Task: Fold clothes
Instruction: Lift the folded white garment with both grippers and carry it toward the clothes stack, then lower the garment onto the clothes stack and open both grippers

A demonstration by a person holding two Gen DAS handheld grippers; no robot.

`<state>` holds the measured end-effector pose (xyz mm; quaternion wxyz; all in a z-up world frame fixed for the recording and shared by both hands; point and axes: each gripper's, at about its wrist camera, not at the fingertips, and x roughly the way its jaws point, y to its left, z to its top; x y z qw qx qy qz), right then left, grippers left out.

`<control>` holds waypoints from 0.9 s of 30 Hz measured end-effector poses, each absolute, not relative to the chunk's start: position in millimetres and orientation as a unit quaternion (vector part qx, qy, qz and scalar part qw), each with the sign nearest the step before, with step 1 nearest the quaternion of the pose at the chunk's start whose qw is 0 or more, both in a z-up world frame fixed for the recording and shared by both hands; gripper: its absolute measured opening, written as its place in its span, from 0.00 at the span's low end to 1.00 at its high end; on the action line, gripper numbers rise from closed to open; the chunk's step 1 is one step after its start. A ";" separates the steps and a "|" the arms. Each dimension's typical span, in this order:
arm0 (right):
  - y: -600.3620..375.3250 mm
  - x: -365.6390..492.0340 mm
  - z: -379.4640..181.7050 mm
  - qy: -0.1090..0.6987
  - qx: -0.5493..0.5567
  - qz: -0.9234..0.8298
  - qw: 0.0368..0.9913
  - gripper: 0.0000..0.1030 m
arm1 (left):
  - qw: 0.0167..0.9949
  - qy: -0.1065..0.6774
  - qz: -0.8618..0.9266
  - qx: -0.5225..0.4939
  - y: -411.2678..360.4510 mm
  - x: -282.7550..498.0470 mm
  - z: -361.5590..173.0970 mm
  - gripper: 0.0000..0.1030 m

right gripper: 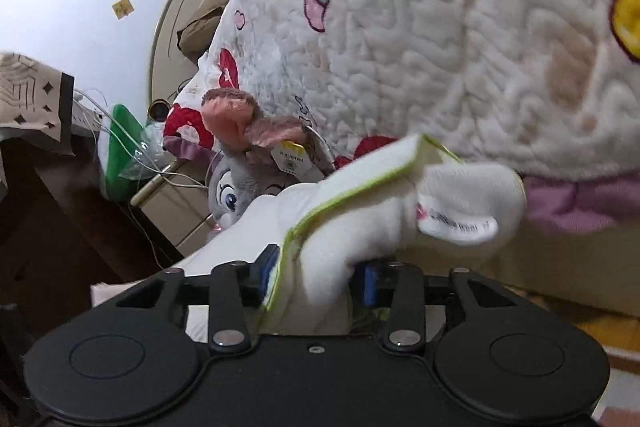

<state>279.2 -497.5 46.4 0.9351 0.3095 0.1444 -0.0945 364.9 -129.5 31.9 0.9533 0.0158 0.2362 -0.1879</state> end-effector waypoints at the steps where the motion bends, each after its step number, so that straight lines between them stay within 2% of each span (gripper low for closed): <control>1: -498.9 276.3 45.4 0.142 0.320 -0.093 0.932 0.51 | 0.954 0.235 -0.185 0.018 -129.5 365.2 30.1 0.16; 2: -500.3 273.4 44.5 0.140 0.330 -0.092 0.929 0.58 | 0.955 0.234 -0.184 0.017 -127.4 365.2 29.3 0.20; 3: -501.7 270.5 43.5 0.138 0.340 -0.091 0.926 0.61 | 0.955 0.233 -0.182 0.016 -124.9 365.2 28.6 0.21; 4: -503.2 267.7 42.6 0.136 0.351 -0.090 0.922 0.62 | 0.956 0.232 -0.176 0.014 -121.8 364.9 30.1 0.22; 6: -506.0 261.9 40.7 0.131 0.371 -0.087 0.915 0.67 | 0.959 0.232 -0.163 0.010 -115.3 364.0 33.6 0.31; 8: -513.5 256.0 33.4 0.124 0.417 -0.073 0.897 0.68 | 0.967 0.204 -0.148 0.026 -109.7 351.9 43.9 0.35; 10: -521.2 250.2 26.0 0.116 0.464 -0.057 0.877 0.70 | 0.978 0.139 -0.151 0.034 -103.2 321.4 59.7 0.54; 11: -525.1 247.2 22.2 0.111 0.486 -0.050 0.865 0.76 | 0.981 0.105 -0.162 0.029 -98.9 303.8 67.5 0.71; 12: -528.9 244.3 18.5 0.107 0.509 -0.042 0.853 0.84 | 0.982 0.072 -0.172 0.023 -94.5 286.2 75.3 0.77; 15: -536.9 245.1 0.5 0.111 0.572 -0.025 0.812 0.87 | 0.966 0.064 -0.252 0.012 -98.5 250.9 90.6 0.78; 18: -538.9 251.7 -13.5 0.120 0.601 -0.008 0.790 0.87 | 0.934 0.155 -0.316 0.064 -132.8 251.1 82.3 0.77; 22: -539.1 264.2 -20.0 0.116 0.598 -0.018 0.793 0.87 | 0.916 0.236 -0.314 0.083 -158.8 265.0 49.0 0.75; 23: -539.9 270.2 -16.8 0.118 0.583 -0.028 0.803 0.82 | 0.911 0.257 -0.317 0.058 -156.7 271.0 44.0 0.75; 24: -539.3 276.4 -4.5 0.122 0.540 -0.039 0.832 0.65 | 0.907 0.272 -0.319 0.031 -153.2 275.2 41.1 0.76; 25: -538.6 282.6 8.6 0.126 0.492 -0.050 0.860 0.60 | 0.906 0.279 -0.319 0.018 -150.4 277.3 39.8 0.76; 26: -537.9 288.8 21.6 0.130 0.443 -0.061 0.885 0.50 | 0.907 0.277 -0.315 0.022 -150.1 276.2 39.5 0.76; 27: -533.8 291.2 37.2 0.122 0.393 -0.060 0.910 0.46 | 0.910 0.273 -0.311 0.030 -150.0 274.7 39.3 0.77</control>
